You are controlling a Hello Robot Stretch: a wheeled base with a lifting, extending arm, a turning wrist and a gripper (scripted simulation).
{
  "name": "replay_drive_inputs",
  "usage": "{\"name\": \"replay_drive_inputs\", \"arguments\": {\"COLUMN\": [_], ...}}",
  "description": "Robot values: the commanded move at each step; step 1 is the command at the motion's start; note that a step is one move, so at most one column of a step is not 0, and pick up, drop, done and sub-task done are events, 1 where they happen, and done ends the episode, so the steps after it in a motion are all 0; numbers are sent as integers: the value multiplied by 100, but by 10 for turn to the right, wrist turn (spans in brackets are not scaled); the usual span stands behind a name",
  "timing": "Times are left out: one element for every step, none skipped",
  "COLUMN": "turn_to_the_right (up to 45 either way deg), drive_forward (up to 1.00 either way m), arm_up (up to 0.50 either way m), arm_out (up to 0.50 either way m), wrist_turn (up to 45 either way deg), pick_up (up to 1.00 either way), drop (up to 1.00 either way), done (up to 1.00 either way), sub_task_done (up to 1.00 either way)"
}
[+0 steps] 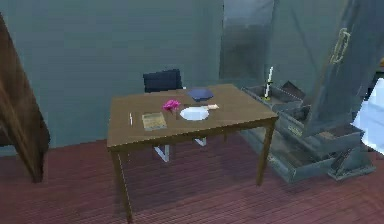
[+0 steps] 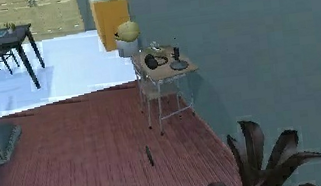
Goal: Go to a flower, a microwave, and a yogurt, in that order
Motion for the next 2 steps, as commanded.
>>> {"name": "replay_drive_inputs", "arguments": {"turn_to_the_right": [0,0], "drive_forward": [45,0], "arm_up": [0,0], "arm_out": [0,0], "wrist_turn": [0,0], "pick_up": [0,0], "drop": [0,0], "done": [0,0], "sub_task_done": [0,100]}}
